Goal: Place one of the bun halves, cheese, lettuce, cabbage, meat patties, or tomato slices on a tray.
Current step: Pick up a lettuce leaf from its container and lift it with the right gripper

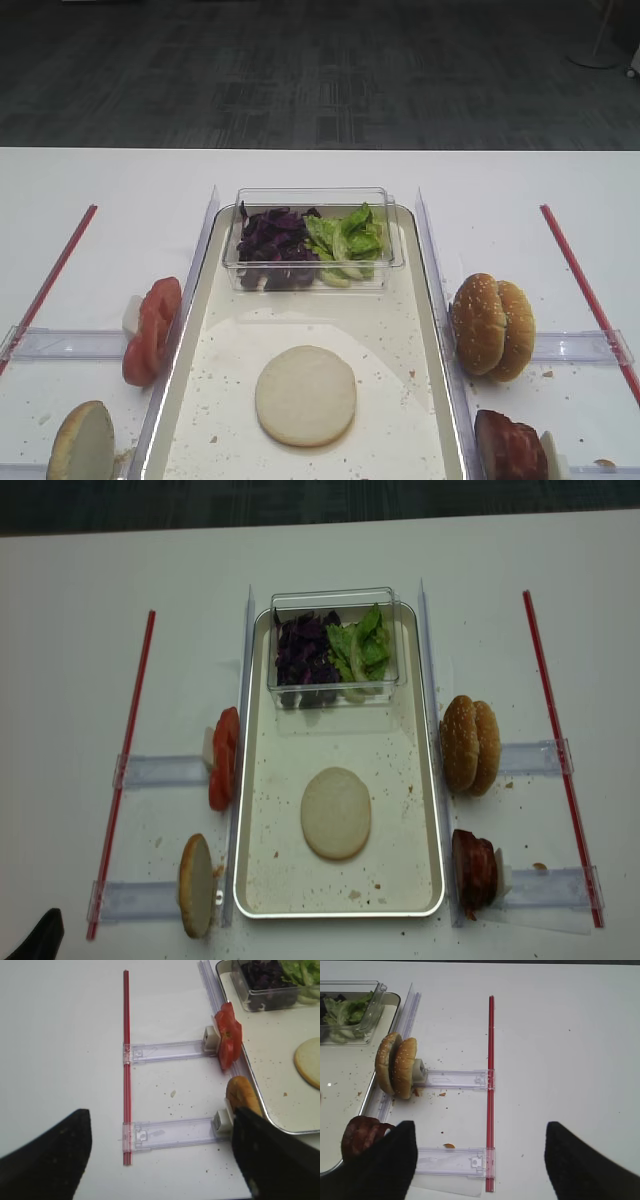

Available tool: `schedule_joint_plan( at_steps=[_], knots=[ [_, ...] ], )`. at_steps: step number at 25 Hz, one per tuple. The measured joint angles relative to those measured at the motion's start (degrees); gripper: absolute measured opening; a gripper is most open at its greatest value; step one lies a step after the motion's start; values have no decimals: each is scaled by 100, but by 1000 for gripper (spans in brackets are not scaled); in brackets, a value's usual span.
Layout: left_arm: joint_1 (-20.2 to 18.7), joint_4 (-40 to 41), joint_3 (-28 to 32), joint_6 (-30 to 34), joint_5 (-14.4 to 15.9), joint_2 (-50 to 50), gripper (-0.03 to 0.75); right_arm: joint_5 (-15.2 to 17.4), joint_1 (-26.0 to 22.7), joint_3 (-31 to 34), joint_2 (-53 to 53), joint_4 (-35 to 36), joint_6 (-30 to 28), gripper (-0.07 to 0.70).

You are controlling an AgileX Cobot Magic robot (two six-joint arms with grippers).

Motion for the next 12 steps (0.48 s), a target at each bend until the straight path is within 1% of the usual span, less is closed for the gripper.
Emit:
schedule_joint_plan(
  at_steps=[12],
  knots=[
    [0,0,0,0,0,0,533,0,0,0,0,0,0,552]
  ],
)
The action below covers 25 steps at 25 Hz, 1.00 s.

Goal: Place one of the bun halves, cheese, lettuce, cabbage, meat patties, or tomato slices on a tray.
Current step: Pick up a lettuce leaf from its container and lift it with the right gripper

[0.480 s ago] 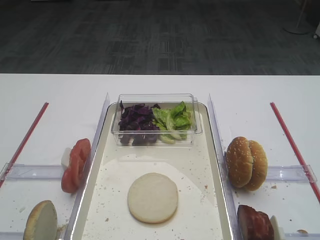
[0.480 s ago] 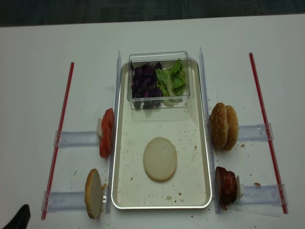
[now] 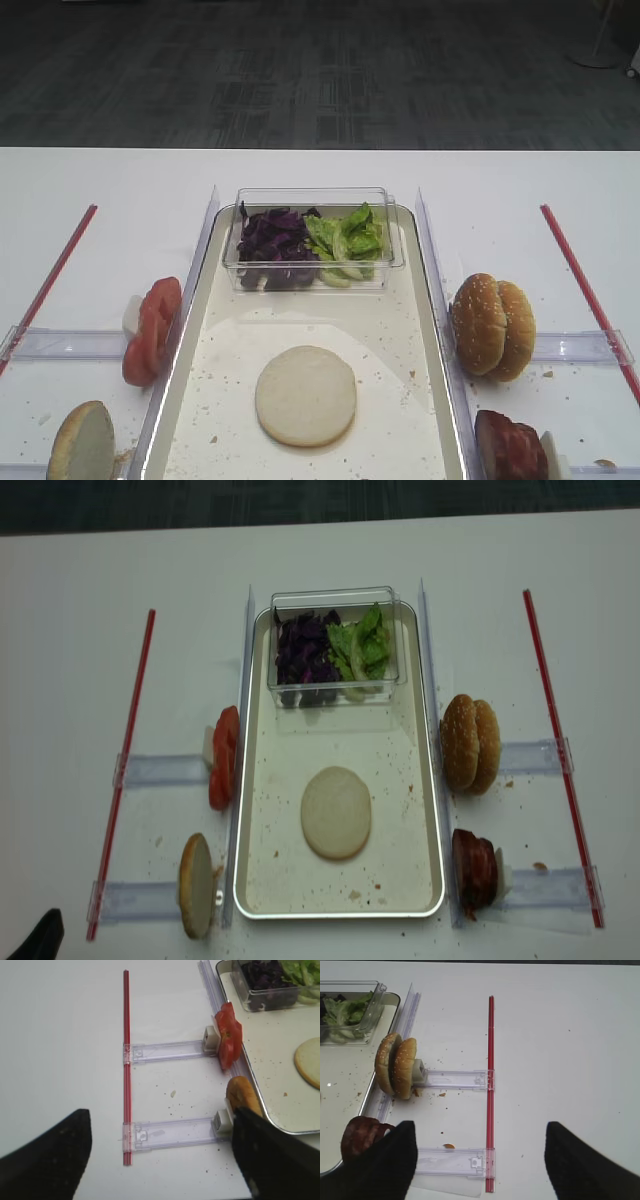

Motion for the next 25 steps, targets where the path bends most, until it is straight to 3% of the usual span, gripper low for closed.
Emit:
schedule_joint_plan(
  at_steps=[4,10,25],
  knots=[
    [0,0,0,0,0,0,533,-53,0,-24,190,-11,0,552],
    [0,0,0,0,0,0,533,-558,0,-429,1136,-11,0,552],
    [0,0,0,0,0,0,533,-1578,0,-1833,4650,332,0,552]
  ],
)
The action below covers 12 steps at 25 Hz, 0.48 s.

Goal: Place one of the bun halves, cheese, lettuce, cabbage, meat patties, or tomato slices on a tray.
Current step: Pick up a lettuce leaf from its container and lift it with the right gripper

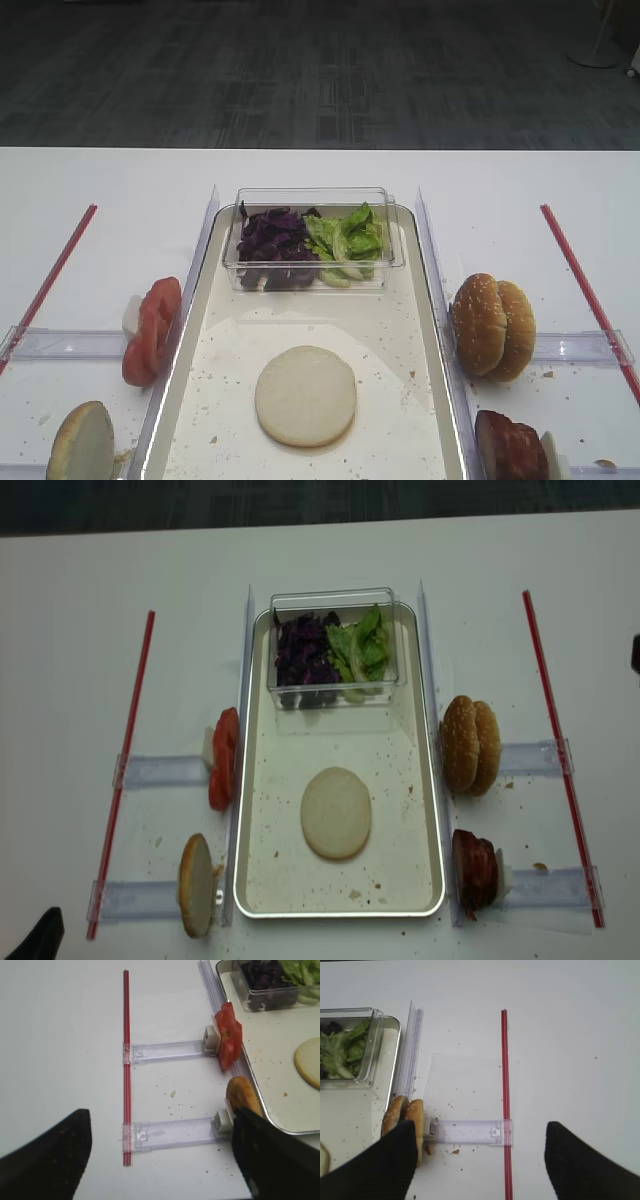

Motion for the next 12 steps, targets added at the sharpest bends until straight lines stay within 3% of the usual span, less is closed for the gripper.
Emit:
schedule_joint_plan(
  at_steps=[5,12],
  knots=[
    [0,0,0,0,0,0,533,-299,0,-671,1329,305,-117,552],
    [0,0,0,0,0,0,533,-374,0,-1856,3041,509,-356,552]
  ],
)
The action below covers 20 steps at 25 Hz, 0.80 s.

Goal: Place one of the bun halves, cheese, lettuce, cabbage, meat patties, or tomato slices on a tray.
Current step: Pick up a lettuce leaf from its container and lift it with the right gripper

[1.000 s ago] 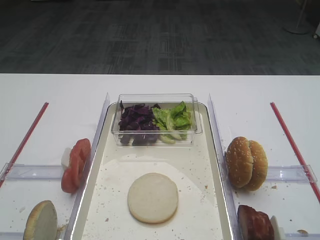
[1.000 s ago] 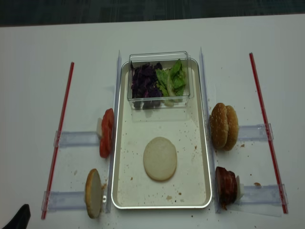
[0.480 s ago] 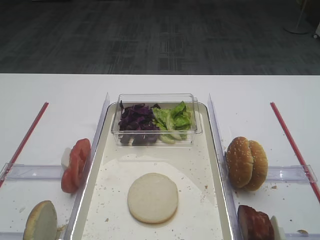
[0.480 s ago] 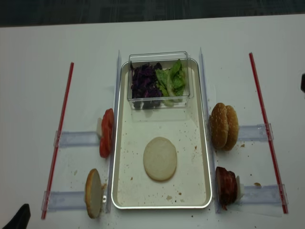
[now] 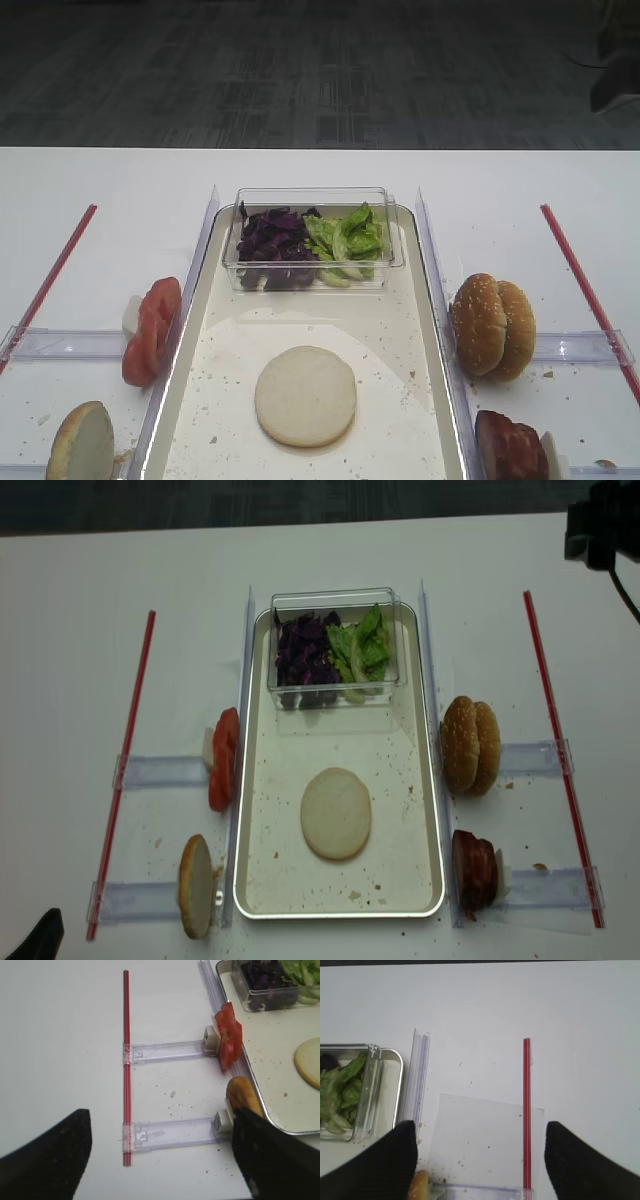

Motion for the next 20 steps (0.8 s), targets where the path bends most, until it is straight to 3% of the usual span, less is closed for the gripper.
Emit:
schedule_joint_plan(
  at_steps=[7,20],
  knots=[
    [0,0,0,0,0,0,533,71,3,-1128,1476,13,-91,552],
    [0,0,0,0,0,0,533,1064,3,-3109,3598,151,-196,552]
  ],
)
